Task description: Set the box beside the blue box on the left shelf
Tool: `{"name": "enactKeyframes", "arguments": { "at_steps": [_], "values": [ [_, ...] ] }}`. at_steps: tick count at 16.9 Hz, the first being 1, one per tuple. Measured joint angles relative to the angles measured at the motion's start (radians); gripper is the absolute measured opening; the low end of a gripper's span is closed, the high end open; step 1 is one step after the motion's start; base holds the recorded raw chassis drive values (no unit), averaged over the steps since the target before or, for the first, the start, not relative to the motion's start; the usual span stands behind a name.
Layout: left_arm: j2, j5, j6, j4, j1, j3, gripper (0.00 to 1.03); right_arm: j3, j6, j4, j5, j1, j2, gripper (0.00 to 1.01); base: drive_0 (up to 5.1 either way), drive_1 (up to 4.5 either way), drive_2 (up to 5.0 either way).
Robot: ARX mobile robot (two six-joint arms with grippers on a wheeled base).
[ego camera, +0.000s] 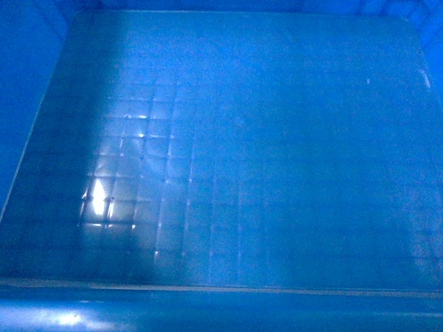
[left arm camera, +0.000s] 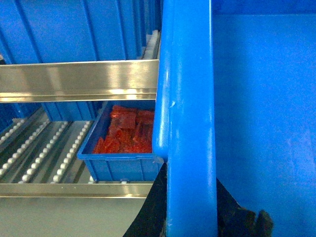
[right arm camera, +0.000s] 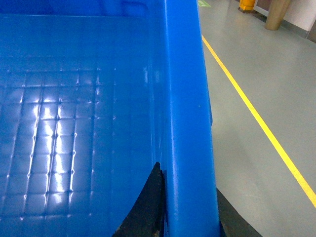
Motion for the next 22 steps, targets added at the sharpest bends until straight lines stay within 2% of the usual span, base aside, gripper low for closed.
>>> {"name": "enactKeyframes", "arguments": {
  "at_steps": [22],
  "values": [
    [0.0, -0.001, 0.0, -0.001, 0.0, 0.0, 0.1, 0.0, 0.0, 0.0, 0.0, 0.0, 0.0, 0.1, -4.9, 1.4, 3.4]
  ]
}}
